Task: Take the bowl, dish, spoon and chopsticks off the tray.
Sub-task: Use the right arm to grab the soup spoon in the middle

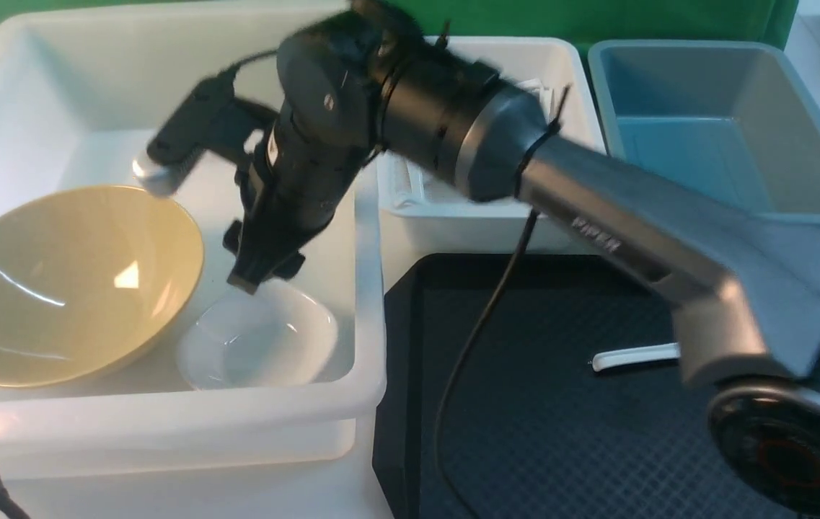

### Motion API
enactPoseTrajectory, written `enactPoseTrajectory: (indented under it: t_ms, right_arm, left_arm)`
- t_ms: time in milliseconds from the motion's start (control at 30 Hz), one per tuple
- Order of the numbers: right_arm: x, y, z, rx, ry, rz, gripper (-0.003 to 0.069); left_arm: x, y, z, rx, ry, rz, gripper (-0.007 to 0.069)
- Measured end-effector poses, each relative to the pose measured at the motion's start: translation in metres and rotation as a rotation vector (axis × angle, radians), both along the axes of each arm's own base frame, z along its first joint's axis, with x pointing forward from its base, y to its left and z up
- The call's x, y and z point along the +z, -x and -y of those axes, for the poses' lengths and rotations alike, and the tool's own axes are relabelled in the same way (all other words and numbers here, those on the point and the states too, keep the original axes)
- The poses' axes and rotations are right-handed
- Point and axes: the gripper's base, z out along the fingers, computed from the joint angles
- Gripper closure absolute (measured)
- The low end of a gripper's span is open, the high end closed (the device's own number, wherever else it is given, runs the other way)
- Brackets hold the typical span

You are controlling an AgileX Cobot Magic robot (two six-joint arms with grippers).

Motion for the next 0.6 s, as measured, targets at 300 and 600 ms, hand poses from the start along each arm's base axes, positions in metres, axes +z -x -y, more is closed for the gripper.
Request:
enactPoseTrajectory:
  t_ms: [300,600]
  right_arm:
    - [0.157,0.04,0.105,-0.171,-0.092,0.272,0.019]
    - [0.109,0.037,0.234,-0.561,0.153,0.099,0.0221]
  left_arm:
    - [0.0,0.0,0.0,0.0,0.0,0.0,0.0613]
    - [-0.008,-0.003,0.001,-0.001,0.025,0.006,0.0613]
